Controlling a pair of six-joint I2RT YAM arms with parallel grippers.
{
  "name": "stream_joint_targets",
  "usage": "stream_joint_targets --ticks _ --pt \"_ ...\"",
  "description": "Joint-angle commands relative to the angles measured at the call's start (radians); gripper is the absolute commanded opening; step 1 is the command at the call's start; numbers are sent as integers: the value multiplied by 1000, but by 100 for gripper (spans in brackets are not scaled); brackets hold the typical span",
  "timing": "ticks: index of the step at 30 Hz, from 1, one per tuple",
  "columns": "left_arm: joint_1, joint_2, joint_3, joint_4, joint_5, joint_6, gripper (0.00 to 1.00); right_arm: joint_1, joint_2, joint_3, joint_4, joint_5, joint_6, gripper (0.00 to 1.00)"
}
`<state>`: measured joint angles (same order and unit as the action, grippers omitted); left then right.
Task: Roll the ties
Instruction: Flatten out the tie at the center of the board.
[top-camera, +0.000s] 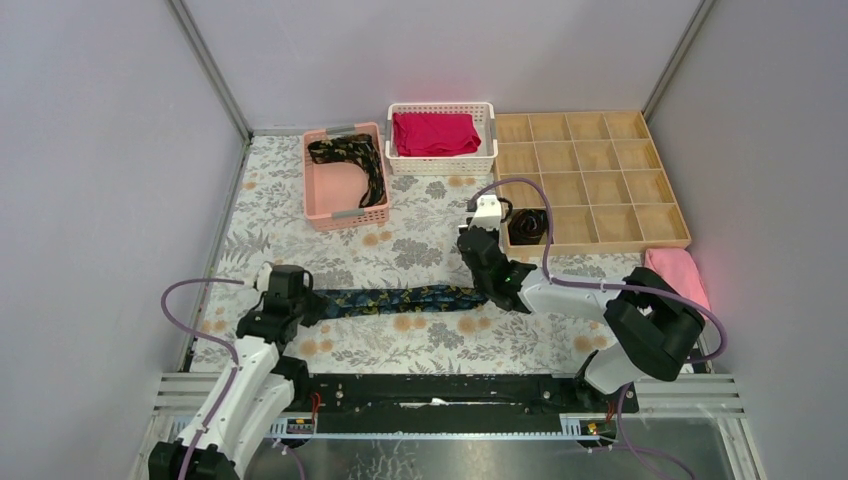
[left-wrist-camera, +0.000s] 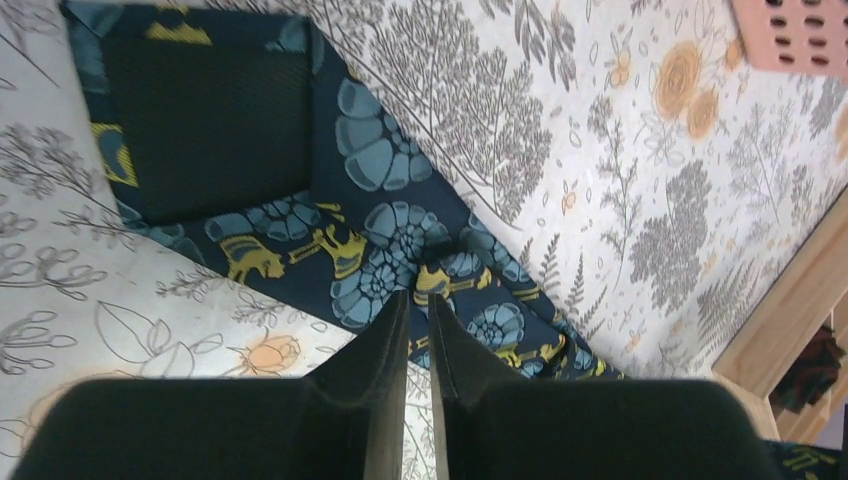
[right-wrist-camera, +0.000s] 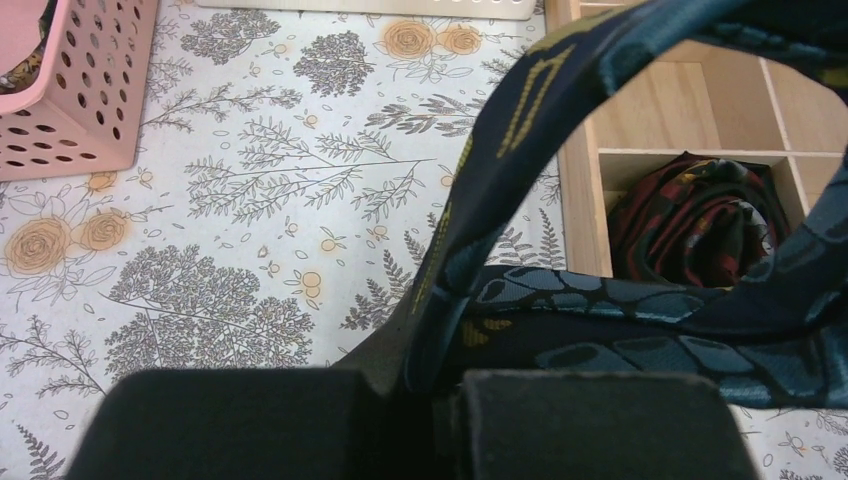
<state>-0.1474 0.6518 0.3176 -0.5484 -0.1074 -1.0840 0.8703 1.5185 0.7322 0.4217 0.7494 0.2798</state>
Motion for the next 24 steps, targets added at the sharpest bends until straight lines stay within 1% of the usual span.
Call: stream_joint_targets --ticks 1,3,5,8,10,12,15,17,21,24 --pt "5 25 -11 10 134 17 16 -4 -31 -11 42 69 -17 0" --pt "-12 45 -8 17 156 24 14 -4 -27 -11 46 59 -13 0" --pt "-67 71 8 17 142 21 13 -4 -21 -9 48 45 -4 0" --pt "-227 148 62 9 38 -6 14 -4 -12 1 40 34 0 0" --pt "-329 245 111 -8 -31 -29 15 -5 -9 7 33 28 4 0" --pt "-398 351 134 0 -52 -53 16 -5 -13 6 33 21 4 0" --pt "-412 407 102 86 -40 -76 15 -4 -19 3 33 9 1 0" --pt "-415 407 105 113 -52 -77 15 -4 -19 -3 37 7 0 0" --pt "-416 396 197 41 -123 -44 16 -5 -4 -1 37 -10 3 0" --pt "-417 389 245 19 -103 -38 17 -4 5 4 35 -12 0 0"
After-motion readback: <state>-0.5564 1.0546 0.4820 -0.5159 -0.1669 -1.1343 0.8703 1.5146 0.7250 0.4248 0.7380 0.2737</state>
